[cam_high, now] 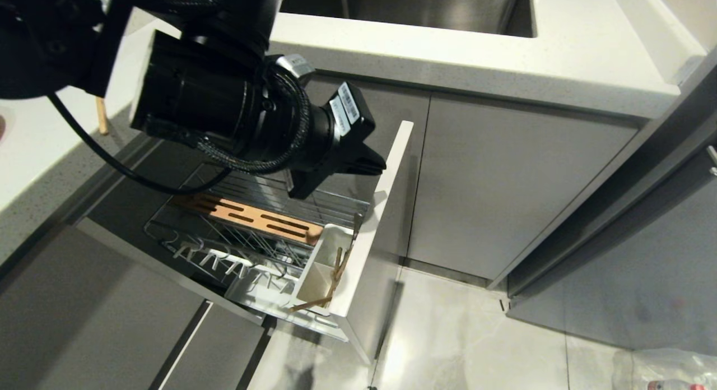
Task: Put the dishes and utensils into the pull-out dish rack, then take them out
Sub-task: Close the cupboard
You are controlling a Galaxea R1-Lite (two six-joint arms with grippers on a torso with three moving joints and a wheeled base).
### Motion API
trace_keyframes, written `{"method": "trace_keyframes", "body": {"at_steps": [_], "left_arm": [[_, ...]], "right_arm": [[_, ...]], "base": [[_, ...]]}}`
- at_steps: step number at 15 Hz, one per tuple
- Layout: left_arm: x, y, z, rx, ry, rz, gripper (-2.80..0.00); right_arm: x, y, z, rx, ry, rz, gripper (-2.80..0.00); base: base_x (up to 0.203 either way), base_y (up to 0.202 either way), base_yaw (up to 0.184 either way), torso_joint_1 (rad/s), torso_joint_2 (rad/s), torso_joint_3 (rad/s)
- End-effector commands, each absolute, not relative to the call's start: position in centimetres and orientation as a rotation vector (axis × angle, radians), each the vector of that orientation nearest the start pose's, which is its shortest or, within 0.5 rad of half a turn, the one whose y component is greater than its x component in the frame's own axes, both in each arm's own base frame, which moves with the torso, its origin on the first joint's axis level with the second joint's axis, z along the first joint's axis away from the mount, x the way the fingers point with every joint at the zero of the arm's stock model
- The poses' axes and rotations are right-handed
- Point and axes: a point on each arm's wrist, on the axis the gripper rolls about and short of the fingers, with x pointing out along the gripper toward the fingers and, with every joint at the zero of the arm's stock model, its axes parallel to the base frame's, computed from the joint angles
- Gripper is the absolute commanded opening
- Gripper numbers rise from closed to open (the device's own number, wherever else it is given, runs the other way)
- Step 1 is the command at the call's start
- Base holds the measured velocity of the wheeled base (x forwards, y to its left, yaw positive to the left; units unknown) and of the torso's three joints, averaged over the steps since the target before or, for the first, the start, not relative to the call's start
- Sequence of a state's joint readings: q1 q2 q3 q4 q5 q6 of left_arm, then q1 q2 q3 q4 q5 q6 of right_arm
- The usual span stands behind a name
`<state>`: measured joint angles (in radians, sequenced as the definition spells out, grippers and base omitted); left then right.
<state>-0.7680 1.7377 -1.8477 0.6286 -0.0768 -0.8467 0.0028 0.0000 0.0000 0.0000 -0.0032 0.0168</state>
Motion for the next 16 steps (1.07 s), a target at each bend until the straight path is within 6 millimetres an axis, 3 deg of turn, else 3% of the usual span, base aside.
{"method": "trace_keyframes", "body": {"at_steps": [1, 9, 16], "left_arm": [[22.2, -23.2, 32.2, -0.548, 0.867, -0.562, -2.8], [22.8, -26.0, 29.3, -0.36, 0.859, -0.49, -2.8], [22.7, -25.4, 29.0, -0.133, 0.712, -0.272, -2.8]], "right_arm": [[-2.3, 0.0, 7.6, 0.017, 0.002, 0.0, -2.8], [-2.3, 0.0, 7.6, 0.017, 0.002, 0.0, -2.8], [-2.3, 0.0, 7.6, 0.017, 0.002, 0.0, -2.8]], "base": [[0.0, 0.0, 0.0, 0.0, 0.0, 0.0], [0.0, 0.0, 0.0, 0.0, 0.0, 0.0], [0.0, 0.0, 0.0, 0.0, 0.0, 0.0]]}}
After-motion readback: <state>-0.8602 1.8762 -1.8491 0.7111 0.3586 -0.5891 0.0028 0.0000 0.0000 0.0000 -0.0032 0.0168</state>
